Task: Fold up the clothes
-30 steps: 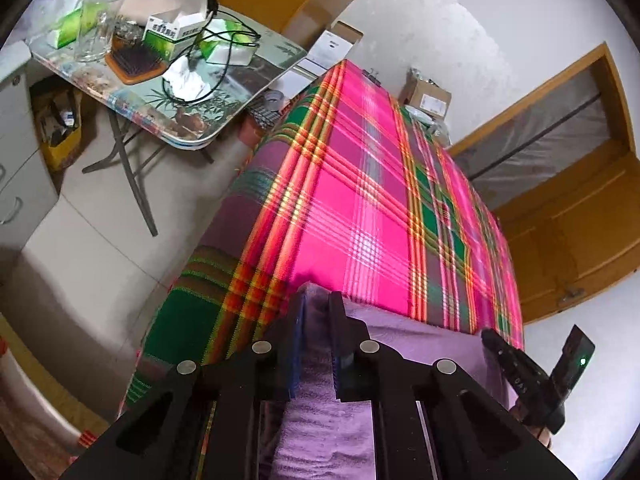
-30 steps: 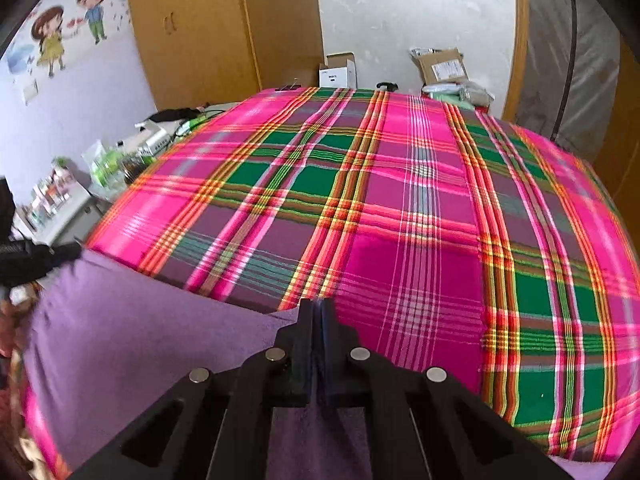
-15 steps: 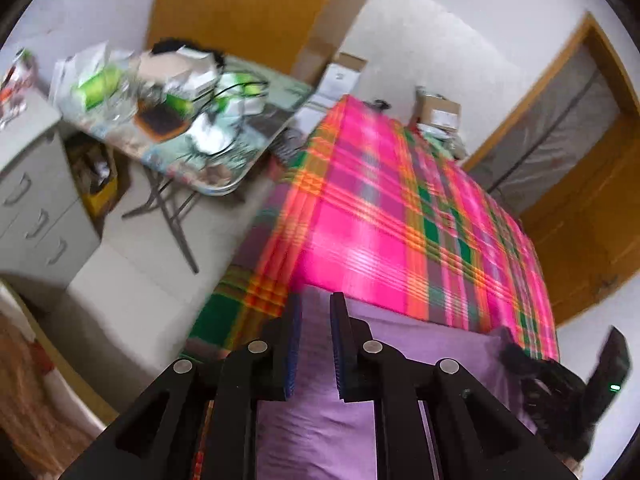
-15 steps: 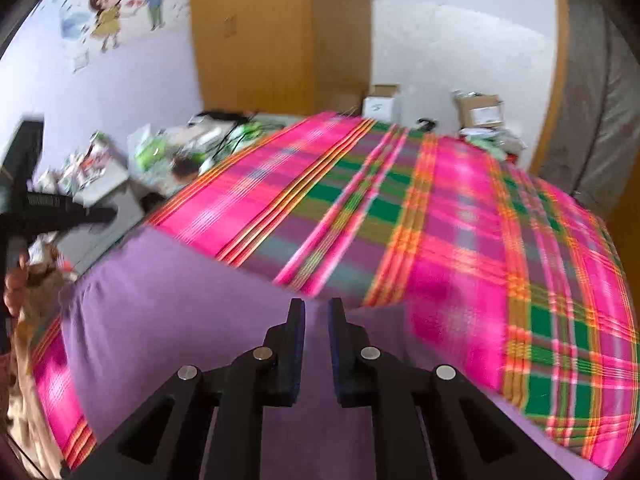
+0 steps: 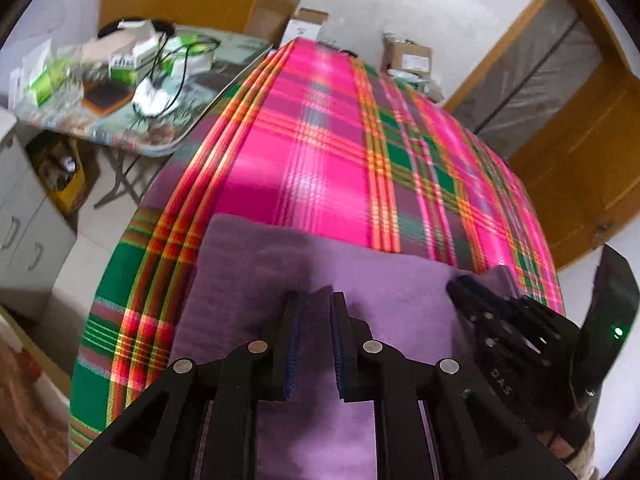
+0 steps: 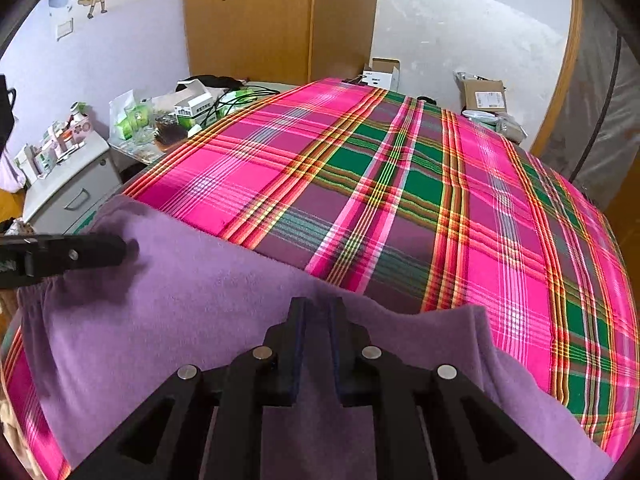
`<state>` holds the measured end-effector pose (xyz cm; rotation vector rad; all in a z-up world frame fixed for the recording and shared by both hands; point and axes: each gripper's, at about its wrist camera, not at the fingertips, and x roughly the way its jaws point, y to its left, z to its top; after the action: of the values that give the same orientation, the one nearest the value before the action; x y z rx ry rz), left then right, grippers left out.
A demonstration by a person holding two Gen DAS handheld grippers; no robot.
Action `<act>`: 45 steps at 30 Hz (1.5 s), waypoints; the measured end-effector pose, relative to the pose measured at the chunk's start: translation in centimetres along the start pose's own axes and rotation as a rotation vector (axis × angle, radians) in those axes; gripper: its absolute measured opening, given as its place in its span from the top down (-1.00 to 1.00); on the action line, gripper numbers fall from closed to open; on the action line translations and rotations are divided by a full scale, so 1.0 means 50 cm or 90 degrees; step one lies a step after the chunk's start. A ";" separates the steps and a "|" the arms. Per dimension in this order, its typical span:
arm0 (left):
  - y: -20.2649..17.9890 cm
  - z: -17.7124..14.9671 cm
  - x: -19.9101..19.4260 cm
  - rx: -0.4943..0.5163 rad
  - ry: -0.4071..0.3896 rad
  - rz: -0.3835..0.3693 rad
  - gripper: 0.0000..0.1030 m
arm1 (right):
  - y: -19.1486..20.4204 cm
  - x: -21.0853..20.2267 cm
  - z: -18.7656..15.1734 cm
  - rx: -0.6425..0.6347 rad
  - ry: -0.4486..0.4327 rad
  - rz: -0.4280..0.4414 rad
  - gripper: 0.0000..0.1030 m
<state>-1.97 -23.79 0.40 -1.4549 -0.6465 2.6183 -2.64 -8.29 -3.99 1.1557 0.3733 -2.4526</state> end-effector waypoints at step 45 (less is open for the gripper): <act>-0.105 -0.094 0.004 0.013 0.034 -0.081 0.73 | -0.371 -0.150 -0.211 0.146 -0.010 -0.092 0.96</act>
<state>1.09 -17.43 0.15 -1.4230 -0.6807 2.4740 0.17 14.15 -3.42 1.2380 0.1782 -2.6849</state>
